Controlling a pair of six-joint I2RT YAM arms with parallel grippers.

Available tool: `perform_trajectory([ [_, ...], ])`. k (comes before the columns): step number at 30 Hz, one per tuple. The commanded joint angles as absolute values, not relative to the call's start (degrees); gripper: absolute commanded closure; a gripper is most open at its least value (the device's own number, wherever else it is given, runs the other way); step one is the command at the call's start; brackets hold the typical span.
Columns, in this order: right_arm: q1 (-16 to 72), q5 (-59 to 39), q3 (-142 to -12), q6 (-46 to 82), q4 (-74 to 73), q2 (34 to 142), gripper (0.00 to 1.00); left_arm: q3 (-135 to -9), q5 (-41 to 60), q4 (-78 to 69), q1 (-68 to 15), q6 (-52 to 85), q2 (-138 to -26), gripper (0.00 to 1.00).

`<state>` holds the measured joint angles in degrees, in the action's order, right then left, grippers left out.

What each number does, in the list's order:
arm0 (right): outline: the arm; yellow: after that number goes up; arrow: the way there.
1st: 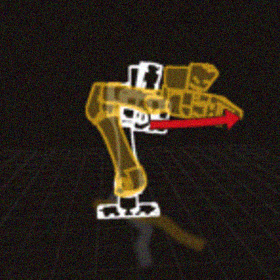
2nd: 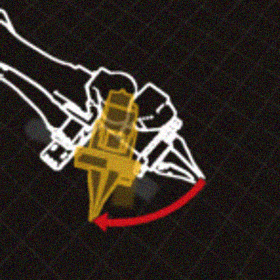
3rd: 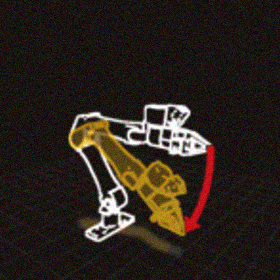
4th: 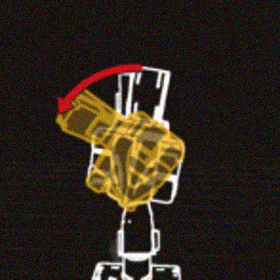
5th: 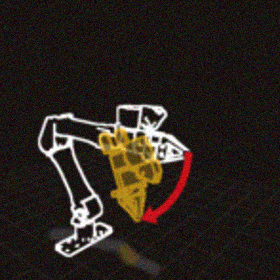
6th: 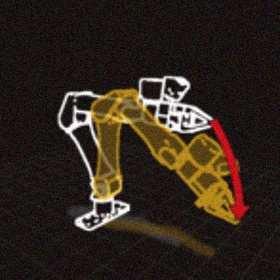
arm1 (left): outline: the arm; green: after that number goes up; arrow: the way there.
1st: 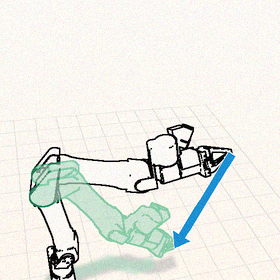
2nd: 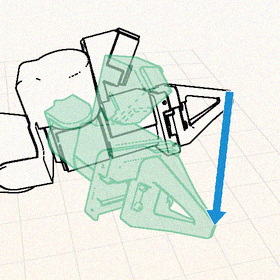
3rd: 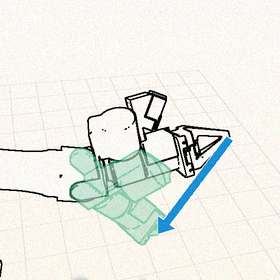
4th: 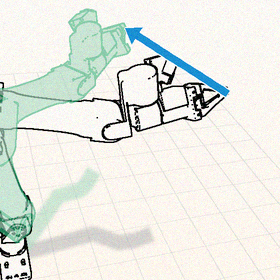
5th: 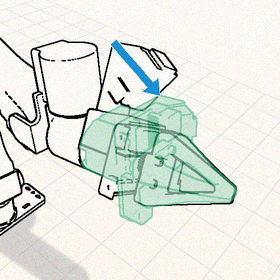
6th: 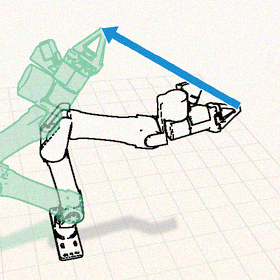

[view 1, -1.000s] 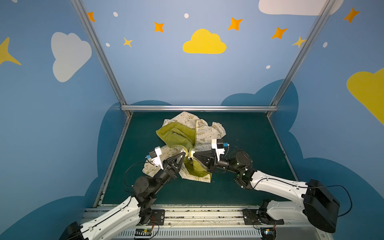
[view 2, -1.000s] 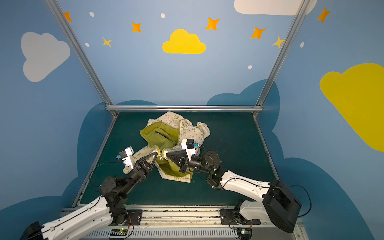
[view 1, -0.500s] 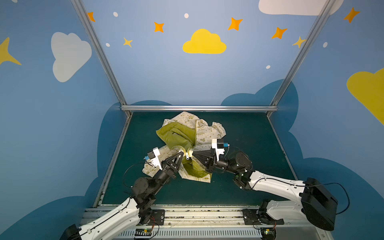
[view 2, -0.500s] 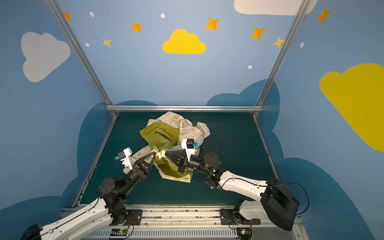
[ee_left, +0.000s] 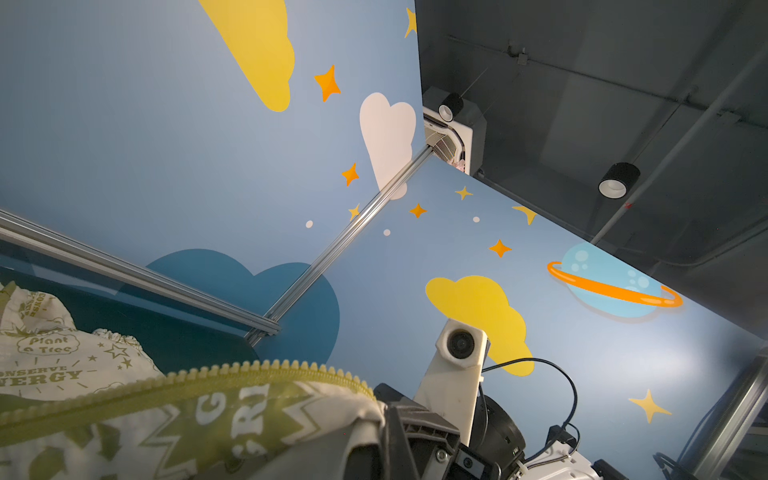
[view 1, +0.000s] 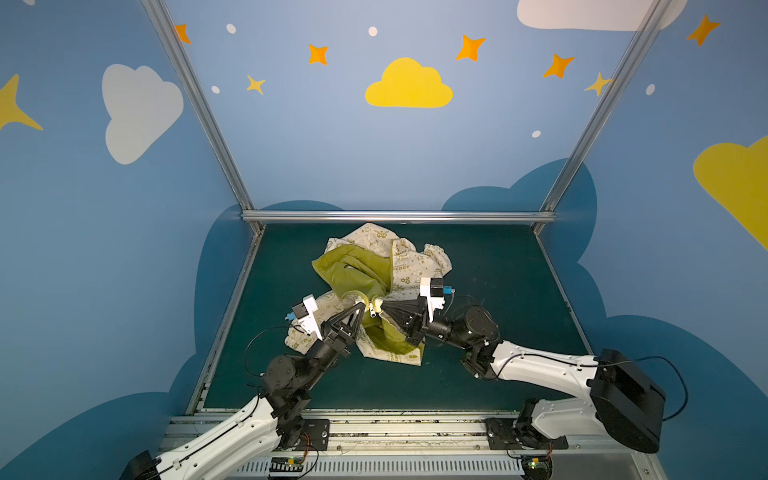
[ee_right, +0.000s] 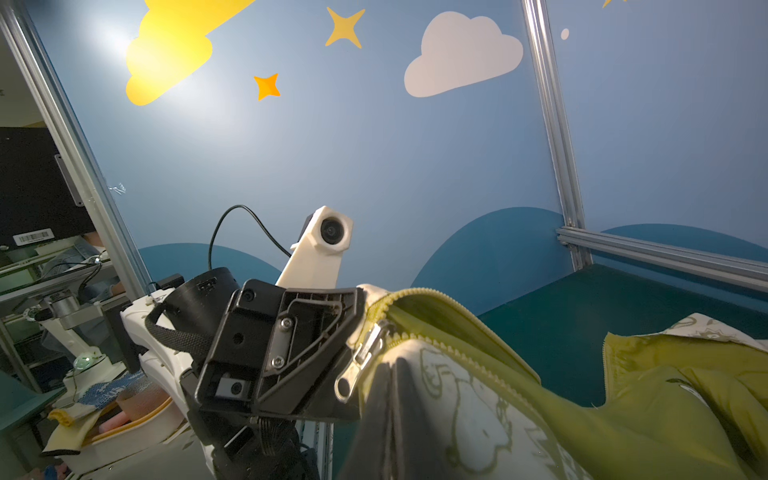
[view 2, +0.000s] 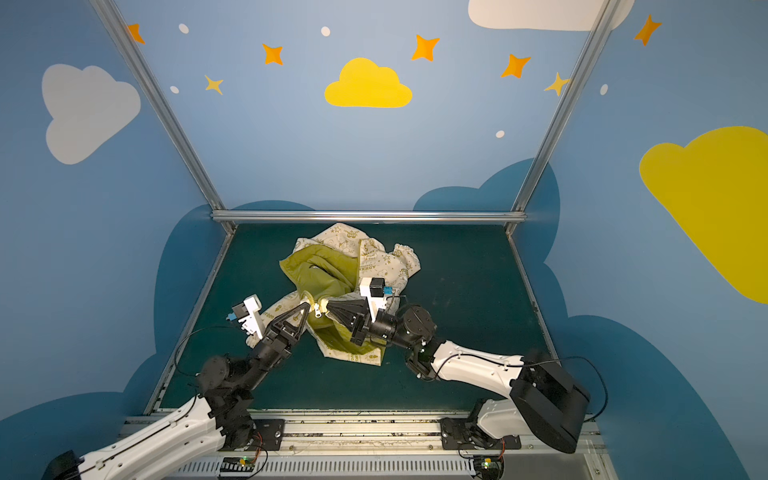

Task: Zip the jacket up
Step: 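Pull the slider with the right gripper away from the left gripper along the zipper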

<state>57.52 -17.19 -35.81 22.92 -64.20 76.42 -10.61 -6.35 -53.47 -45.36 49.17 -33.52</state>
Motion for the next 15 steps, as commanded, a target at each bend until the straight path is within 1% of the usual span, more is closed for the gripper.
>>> perform_trajectory([
  [1, 58.07, -12.69, -36.97, 21.86, -70.94, 75.84, 1.00, -9.99, -7.76, -53.67, -45.35, 49.36, -33.49, 0.97],
  [5, 59.18, -12.39, -37.86, 22.40, -73.43, 77.93, 1.00, -9.05, -8.27, -56.49, -45.35, 50.09, -34.93, 0.97],
  [15, 60.07, -10.99, -37.97, 23.65, -76.46, 82.71, 1.00, -9.27, -8.06, -54.94, -45.31, 50.51, -33.03, 0.97],
])
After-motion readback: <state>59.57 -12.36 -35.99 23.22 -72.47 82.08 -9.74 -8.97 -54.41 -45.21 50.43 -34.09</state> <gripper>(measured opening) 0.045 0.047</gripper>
